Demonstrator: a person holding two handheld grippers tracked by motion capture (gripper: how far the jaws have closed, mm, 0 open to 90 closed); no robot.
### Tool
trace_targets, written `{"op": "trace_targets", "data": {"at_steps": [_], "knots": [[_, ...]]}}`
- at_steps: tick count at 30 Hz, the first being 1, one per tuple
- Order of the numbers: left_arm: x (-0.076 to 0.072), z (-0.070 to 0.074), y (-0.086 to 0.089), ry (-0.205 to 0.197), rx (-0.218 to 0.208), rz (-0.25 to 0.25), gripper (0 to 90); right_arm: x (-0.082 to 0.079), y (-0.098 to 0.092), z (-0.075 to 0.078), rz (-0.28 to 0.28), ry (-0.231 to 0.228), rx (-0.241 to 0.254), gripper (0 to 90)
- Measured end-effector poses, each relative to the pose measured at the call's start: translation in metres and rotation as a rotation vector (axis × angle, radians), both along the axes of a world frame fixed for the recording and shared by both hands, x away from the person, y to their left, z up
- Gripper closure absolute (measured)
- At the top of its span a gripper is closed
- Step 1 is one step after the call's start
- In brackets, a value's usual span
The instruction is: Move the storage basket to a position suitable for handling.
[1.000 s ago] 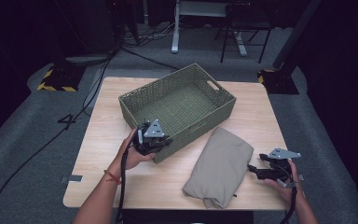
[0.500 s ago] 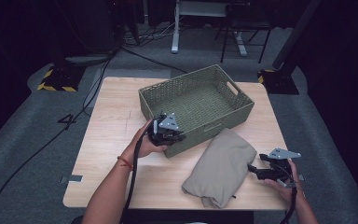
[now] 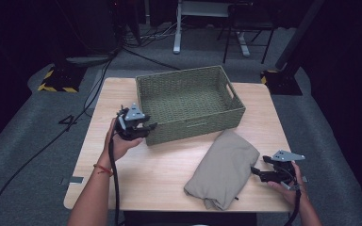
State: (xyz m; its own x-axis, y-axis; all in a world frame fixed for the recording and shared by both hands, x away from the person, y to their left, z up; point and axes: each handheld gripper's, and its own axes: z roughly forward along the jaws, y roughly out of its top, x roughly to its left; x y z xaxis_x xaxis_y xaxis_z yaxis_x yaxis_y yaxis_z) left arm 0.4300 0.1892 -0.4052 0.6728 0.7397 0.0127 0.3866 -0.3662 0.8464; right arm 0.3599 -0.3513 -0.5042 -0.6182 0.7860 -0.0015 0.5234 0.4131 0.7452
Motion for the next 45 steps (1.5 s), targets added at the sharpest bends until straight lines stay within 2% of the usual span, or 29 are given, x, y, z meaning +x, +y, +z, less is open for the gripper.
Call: {"op": "trace_targets", "data": {"at_steps": [1, 3, 5, 7, 8, 12, 15, 16, 18, 24, 26, 30, 35, 38, 40, 41, 43, 44, 45], "knots": [[0.0, 0.001, 0.005, 0.003, -0.031, 0.031, 46.9, 0.0, 0.0, 0.0, 0.0, 0.0, 0.0, 23.6], [0.0, 0.003, 0.014, 0.002, -0.066, 0.104, 35.1, 0.0, 0.0, 0.0, 0.0, 0.0, 0.0, 23.6], [0.004, 0.001, 0.016, 0.026, -0.101, 0.153, 31.3, 0.0, 0.0, 0.0, 0.0, 0.0, 0.0, 23.6], [0.01, -0.002, 0.012, 0.062, -0.068, 0.19, 26.8, 0.0, 0.0, 0.0, 0.0, 0.0, 0.0, 23.6], [0.013, -0.005, 0.008, 0.063, -0.049, 0.208, 25.9, 0.0, 0.0, 0.0, 0.0, 0.0, 0.0, 23.6], [0.027, -0.014, 0.0, 0.095, -0.023, 0.252, 24.0, 0.0, 0.0, 0.0, -0.001, -0.001, -0.001, 23.6], [0.034, -0.018, -0.005, 0.122, -0.033, 0.248, 29.9, 0.0, 0.0, 0.0, -0.001, -0.001, -0.001, 23.7], [0.036, -0.019, -0.007, 0.115, -0.02, 0.251, 34.7, 0.0, 0.0, 0.0, -0.001, -0.001, -0.001, 23.7], [0.038, -0.019, -0.015, 0.091, 0.045, 0.274, 38.8, 0.0, 0.0, 0.0, 0.0, 0.0, 0.0, 23.7], [0.051, -0.02, -0.023, 0.07, 0.09, 0.266, 44.2, 0.0, 0.0, 0.0, 0.0, -0.002, -0.003, 23.6], [0.055, -0.02, -0.025, 0.063, 0.104, 0.249, 45.8, -0.001, 0.0, 0.0, -0.002, -0.002, -0.003, 23.7], [0.065, -0.02, -0.028, 0.07, 0.068, 0.21, 48.0, -0.003, 0.0, 0.0, -0.004, -0.001, -0.001, 23.7], [0.08, -0.019, -0.039, 0.073, 0.073, 0.158, 48.2, -0.004, -0.001, 0.0, -0.004, -0.001, 0.001, 24.0], [0.087, -0.019, -0.044, 0.086, 0.052, 0.14, 48.5, -0.006, -0.002, 0.0, -0.006, 0.001, 0.004, 24.2], [0.092, -0.018, -0.044, 0.106, 0.023, 0.132, 48.1, -0.007, -0.003, 0.0, -0.005, 0.003, 0.005, 24.4], [0.094, -0.017, -0.044, 0.121, 0.007, 0.13, 44.7, -0.007, -0.003, 0.0, -0.007, 0.002, 0.004, 24.3], [0.093, -0.015, -0.045, 0.121, 0.001, 0.146, 39.0, -0.007, -0.003, 0.0, -0.006, 0.003, 0.006, 24.3], [0.09, -0.012, -0.045, 0.11, -0.009, 0.154, 32.8, -0.006, -0.003, 0.0, -0.005, 0.003, 0.006, 24.3], [0.087, -0.007, -0.045, 0.093, -0.013, 0.152, 31.4, -0.006, -0.003, 0.0, -0.004, 0.003, 0.006, 24.3]]}}
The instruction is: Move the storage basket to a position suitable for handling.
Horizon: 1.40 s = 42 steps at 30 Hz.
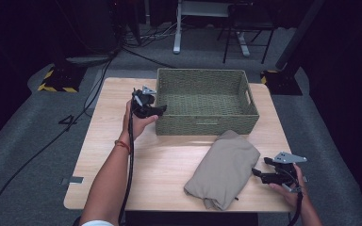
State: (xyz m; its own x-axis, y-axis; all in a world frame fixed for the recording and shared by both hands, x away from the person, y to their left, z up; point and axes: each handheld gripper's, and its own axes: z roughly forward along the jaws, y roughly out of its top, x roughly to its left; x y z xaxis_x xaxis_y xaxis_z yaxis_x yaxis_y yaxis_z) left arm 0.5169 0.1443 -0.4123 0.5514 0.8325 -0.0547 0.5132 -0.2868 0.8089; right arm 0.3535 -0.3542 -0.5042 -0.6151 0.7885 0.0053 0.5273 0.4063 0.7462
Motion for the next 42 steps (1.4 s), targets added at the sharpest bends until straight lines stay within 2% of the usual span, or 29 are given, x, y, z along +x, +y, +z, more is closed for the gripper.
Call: {"op": "trace_targets", "data": {"at_steps": [2, 4, 5, 7, 8, 11, 13, 15, 16, 17, 19, 21, 23, 26, 28, 29, 31, 32, 34, 35, 38, 39, 41, 42], "knots": [[-0.013, 0.015, 0.001, -0.048, -0.014, 0.009, 28.4, 0.001, 0.0, 0.0, 0.006, -0.002, 0.0, 24.3], [-0.025, 0.028, 0.0, -0.088, -0.019, -0.008, 26.6, 0.001, 0.0, 0.0, 0.006, -0.002, -0.003, 24.2], [-0.036, 0.036, -0.003, -0.119, -0.023, -0.029, 25.2, 0.001, 0.0, 0.0, 0.006, -0.003, -0.003, 24.3], [-0.053, 0.045, -0.009, -0.153, -0.034, -0.062, 23.3, 0.001, 0.0, 0.0, 0.007, -0.002, -0.003, 24.3], [-0.066, 0.049, -0.015, -0.167, -0.045, -0.095, 22.8, 0.001, 0.0, 0.0, 0.007, -0.002, -0.003, 24.3], [-0.095, 0.049, -0.032, -0.174, -0.043, -0.186, 20.4, 0.001, 0.0, 0.0, 0.007, -0.002, -0.003, 24.3], [-0.116, 0.042, -0.048, -0.152, -0.069, -0.272, 20.5, 0.001, 0.0, 0.0, 0.007, -0.002, -0.002, 24.3], [-0.138, 0.029, -0.072, -0.14, -0.046, -0.351, 20.5, 0.001, 0.0, 0.0, 0.006, -0.002, -0.002, 24.3], [-0.145, 0.024, -0.079, -0.127, -0.057, -0.38, 20.7, 0.002, 0.0, 0.0, 0.005, -0.002, -0.003, 24.3], [-0.153, 0.017, -0.088, -0.102, -0.064, -0.429, 21.3, 0.002, 0.0, 0.0, 0.005, -0.002, -0.003, 24.3], [-0.17, 0.002, -0.109, -0.065, -0.041, -0.506, 24.7, 0.002, 0.0, 0.0, 0.005, -0.002, -0.003, 24.3], [-0.188, -0.009, -0.127, -0.026, -0.042, -0.589, 27.0, 0.002, -0.001, 0.0, 0.006, 0.0, -0.003, 24.3], [-0.204, -0.017, -0.141, 0.006, -0.076, -0.655, 29.1, 0.002, -0.001, 0.0, 0.005, 0.0, -0.002, 24.3], [-0.227, -0.026, -0.161, 0.022, -0.04, -0.749, 31.3, 0.002, -0.001, 0.0, -0.004, 0.001, 0.002, 24.3], [-0.234, -0.034, -0.172, 0.037, -0.006, -0.805, 35.5, 0.003, 0.0, 0.0, -0.012, 0.001, 0.003, 24.3], [-0.237, -0.039, -0.178, 0.037, 0.026, -0.811, 35.9, 0.003, 0.0, 0.0, -0.015, 0.002, 0.006, 24.3], [-0.239, -0.049, -0.186, 0.06, 0.057, -0.829, 40.1, 0.004, -0.001, 0.0, -0.017, 0.001, 0.0, 24.3], [-0.24, -0.056, -0.19, 0.051, 0.114, -0.83, 40.7, 0.004, 0.0, 0.0, -0.02, 0.001, 0.0, 24.3], [-0.235, -0.064, -0.193, 0.057, 0.172, -0.818, 42.3, 0.003, -0.001, 0.0, -0.021, 0.0, -0.002, 24.3], [-0.232, -0.065, -0.192, 0.047, 0.188, -0.82, 44.6, 0.003, -0.001, 0.0, -0.022, -0.001, -0.002, 24.3], [-0.219, -0.065, -0.182, 0.064, 0.172, -0.784, 47.9, 0.002, 0.0, 0.0, -0.031, 0.0, -0.006, 24.5], [-0.216, -0.065, -0.177, 0.066, 0.175, -0.776, 49.1, 0.001, 0.0, 0.001, -0.029, 0.002, -0.007, 24.7], [-0.21, -0.065, -0.167, 0.059, 0.21, -0.765, 49.6, 0.0, -0.001, 0.001, -0.029, 0.006, -0.01, 25.3], [-0.208, -0.066, -0.16, 0.062, 0.201, -0.743, 49.6, 0.0, -0.002, 0.002, -0.029, 0.009, -0.011, 25.9]]}}
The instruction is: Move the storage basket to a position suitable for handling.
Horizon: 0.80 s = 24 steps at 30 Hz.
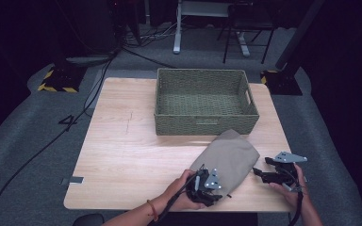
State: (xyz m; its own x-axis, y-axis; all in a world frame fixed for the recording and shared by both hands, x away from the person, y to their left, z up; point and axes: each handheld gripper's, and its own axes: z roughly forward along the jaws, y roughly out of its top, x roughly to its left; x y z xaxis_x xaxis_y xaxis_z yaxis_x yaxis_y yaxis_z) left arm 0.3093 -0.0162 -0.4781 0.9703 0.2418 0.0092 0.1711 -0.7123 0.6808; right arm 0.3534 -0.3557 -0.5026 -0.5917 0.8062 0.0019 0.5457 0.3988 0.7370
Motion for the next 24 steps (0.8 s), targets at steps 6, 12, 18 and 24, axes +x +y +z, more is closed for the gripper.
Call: {"op": "trace_targets", "data": {"at_steps": [6, 12, 18, 24], "knots": [[0.017, 0.0, 0.046, -0.036, 0.022, 0.158, 43.8, -0.009, 0.0, 0.012, 0.006, -0.03, 0.026, 25.8], [0.036, 0.012, 0.095, 0.009, -0.102, 0.345, 23.1, -0.016, 0.021, 0.036, 0.021, -0.093, 0.107, 24.2], [0.038, 0.013, 0.127, 0.013, -0.103, 0.428, 17.7, -0.008, 0.06, 0.039, 0.083, -0.092, 0.09, 23.5], [0.051, -0.007, 0.127, 0.071, -0.037, 0.447, 15.6, 0.002, 0.085, 0.039, 0.134, -0.088, 0.052, 18.5]]}}
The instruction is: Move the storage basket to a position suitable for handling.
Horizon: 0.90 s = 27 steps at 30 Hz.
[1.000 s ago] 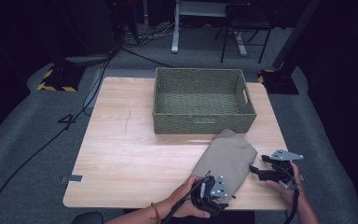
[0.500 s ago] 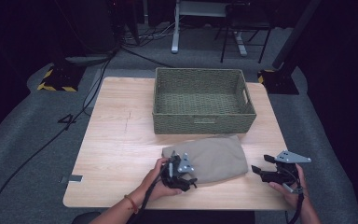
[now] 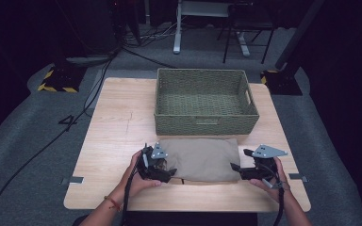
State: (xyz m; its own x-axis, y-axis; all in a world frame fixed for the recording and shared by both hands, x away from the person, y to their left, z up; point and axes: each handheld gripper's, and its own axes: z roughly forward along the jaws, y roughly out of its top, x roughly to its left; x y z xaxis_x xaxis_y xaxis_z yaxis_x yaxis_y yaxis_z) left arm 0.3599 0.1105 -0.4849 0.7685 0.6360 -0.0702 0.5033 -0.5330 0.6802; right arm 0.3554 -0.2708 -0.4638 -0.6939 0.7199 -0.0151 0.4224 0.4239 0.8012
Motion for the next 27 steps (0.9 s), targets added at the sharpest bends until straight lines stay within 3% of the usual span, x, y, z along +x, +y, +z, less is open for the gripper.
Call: {"op": "trace_targets", "data": {"at_steps": [3, 5, 8, 10, 11, 13, 15, 22, 27], "knots": [[0.011, -0.005, -0.004, 0.025, 0.009, -0.02, 14.6, 0.01, 0.008, -0.006, -0.004, 0.034, -0.012, 17.3], [0.016, -0.007, -0.006, 0.023, 0.021, -0.008, 8.8, 0.017, 0.013, -0.013, -0.007, 0.065, -0.029, 16.9], [0.025, -0.014, -0.008, 0.062, 0.023, -0.027, 2.6, 0.026, 0.018, -0.024, -0.007, 0.106, -0.063, 15.1], [0.028, -0.015, -0.009, 0.044, 0.036, -0.035, 0.0, 0.032, 0.018, -0.03, -0.002, 0.137, -0.059, 9.6], [0.028, -0.015, -0.009, 0.045, 0.044, -0.032, 0.0, 0.035, 0.017, -0.032, -0.01, 0.146, -0.065, 1.1], [0.029, -0.016, -0.01, 0.027, 0.058, -0.043, 0.0, 0.04, 0.016, -0.035, -0.028, 0.153, -0.098, 0.2], [0.03, -0.017, -0.013, 0.014, 0.06, -0.054, 0.0, 0.044, 0.015, -0.036, -0.03, 0.175, -0.088, 0.0], [0.036, -0.016, -0.017, 0.013, 0.068, -0.122, 0.8, 0.05, 0.021, -0.038, 0.025, 0.157, -0.099, 0.1], [0.036, -0.012, -0.019, 0.011, 0.054, -0.148, 14.9, 0.051, 0.025, -0.037, 0.132, 0.163, -0.118, 2.6]]}}
